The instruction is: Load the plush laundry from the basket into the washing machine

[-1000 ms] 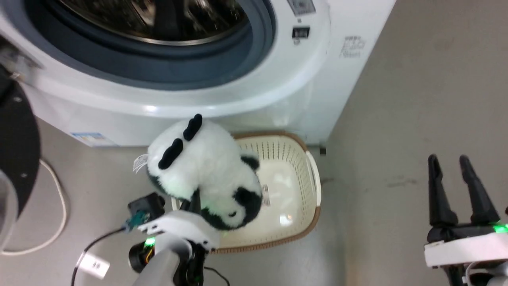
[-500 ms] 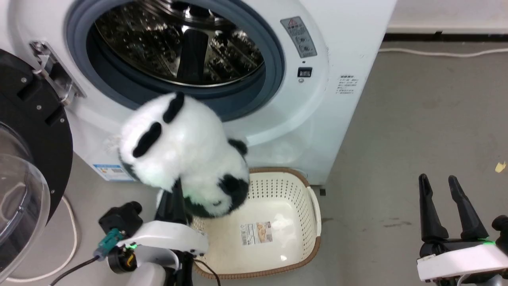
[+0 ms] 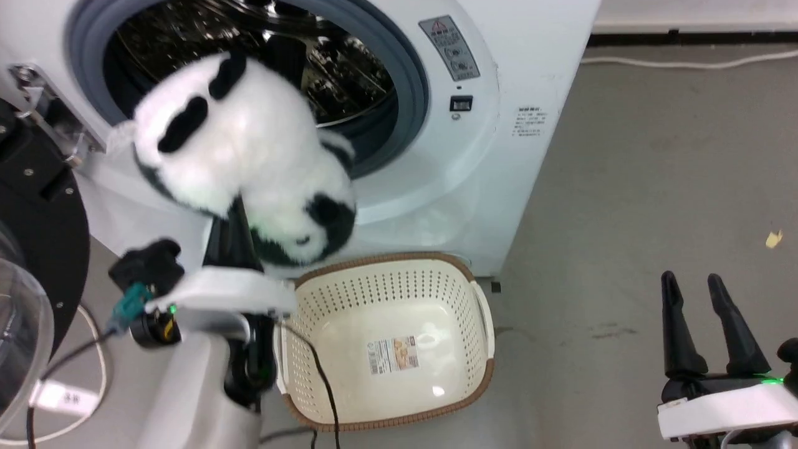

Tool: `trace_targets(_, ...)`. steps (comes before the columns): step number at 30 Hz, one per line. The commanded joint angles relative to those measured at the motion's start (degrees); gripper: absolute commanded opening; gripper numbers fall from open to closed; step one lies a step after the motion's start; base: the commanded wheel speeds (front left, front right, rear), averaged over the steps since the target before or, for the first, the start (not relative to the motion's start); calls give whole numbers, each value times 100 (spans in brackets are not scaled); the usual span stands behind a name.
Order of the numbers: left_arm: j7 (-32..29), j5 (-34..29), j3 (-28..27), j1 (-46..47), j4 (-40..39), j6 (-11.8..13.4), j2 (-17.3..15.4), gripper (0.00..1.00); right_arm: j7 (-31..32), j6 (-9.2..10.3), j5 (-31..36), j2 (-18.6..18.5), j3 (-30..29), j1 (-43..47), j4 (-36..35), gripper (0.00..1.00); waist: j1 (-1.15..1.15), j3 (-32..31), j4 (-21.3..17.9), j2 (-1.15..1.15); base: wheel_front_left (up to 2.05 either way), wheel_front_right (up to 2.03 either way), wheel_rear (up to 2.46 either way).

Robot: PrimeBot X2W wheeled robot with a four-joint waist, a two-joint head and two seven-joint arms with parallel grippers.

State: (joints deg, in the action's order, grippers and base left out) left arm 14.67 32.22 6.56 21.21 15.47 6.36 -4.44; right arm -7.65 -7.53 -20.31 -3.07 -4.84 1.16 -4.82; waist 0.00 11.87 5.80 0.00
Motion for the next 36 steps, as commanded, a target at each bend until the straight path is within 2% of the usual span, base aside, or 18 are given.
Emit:
trace_targets(1, 32, -48, -50, 317, 108, -51, -13, 0, 15, 4, 2, 19, -15, -57, -63, 100, 0, 189, -66, 0, 0, 0, 0)
trace_targets(11, 32, -261, -353, 1994, 969, -120, -254, 0, 119, 4, 78, 7, -81, -363, -369, 100, 0, 1105, -326, 0, 0, 0, 0)
trace_targets(23, 28, -383, -689, 3848, 1497, -1, -640, 0, 118, 4, -42, -178, -145, -637, -688, 100, 0, 2409, -656, 0, 0, 0, 0)
trace_targets(36, -102, -562, -762, 4954, 1738, 208, -1177, 0, 12, 4, -187, -228, -303, -583, -961, 100, 0, 3326, -878, 0, 0, 0, 0)
